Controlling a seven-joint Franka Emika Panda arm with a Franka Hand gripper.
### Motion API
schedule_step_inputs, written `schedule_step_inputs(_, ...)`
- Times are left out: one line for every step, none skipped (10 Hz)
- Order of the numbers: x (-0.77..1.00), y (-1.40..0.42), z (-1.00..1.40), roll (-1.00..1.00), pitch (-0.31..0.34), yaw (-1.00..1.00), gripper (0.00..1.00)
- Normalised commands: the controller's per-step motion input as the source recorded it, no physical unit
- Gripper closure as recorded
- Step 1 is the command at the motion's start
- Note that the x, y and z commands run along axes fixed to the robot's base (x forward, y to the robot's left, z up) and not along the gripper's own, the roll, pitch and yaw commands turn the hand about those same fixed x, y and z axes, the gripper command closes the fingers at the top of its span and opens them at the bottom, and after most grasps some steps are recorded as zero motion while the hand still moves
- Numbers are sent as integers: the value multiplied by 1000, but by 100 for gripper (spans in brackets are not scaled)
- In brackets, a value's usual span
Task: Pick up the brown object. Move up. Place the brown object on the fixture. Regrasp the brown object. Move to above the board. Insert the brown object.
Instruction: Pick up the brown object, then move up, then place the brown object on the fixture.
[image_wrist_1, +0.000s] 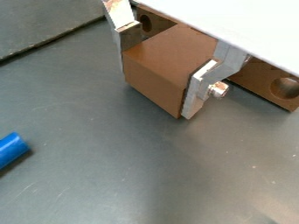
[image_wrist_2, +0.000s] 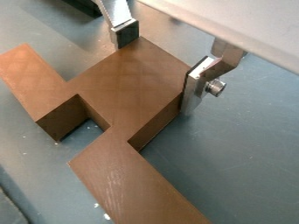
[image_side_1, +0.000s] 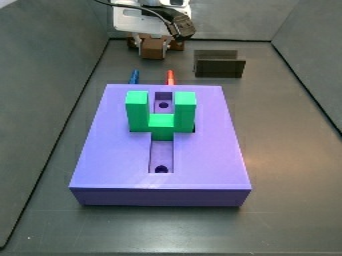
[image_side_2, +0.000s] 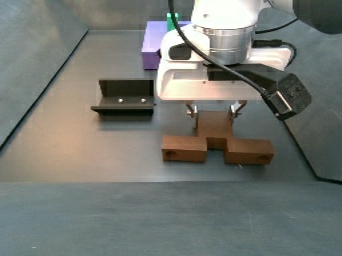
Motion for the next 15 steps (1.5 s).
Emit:
schedule_step_inputs(0,0,0,0,0,0,100)
schedule_step_inputs(0,0,0,0,0,0,100)
schedule_step_inputs(0,0,0,0,0,0,100)
schedule_step_inputs(0,0,833,0,0,0,100)
schedule_step_inputs(9,11,835,2,-3,3,100)
schedule_step_inputs(-36,10,588,7,50,-5,100)
schedule_step_inputs(4,16,287,32,37,-9,100)
schedule_step_inputs(0,0,-71,0,6,-17,100)
schedule_step_inputs(6,0,-3,0,46,0,100)
schedule_step_inputs(0,-23,-3,0,0,0,100)
schedule_step_inputs(86,0,-120,-557,-300,-51,100)
schedule_step_inputs(329,0,0,-937,-386,-29,100)
schedule_step_inputs(380,-97,0,-751,-363,-91,100)
schedule_step_inputs(443,-71,0,-866,-306,-117,100)
schedule_step_inputs(534,-91,0,-926,-151,-217,100)
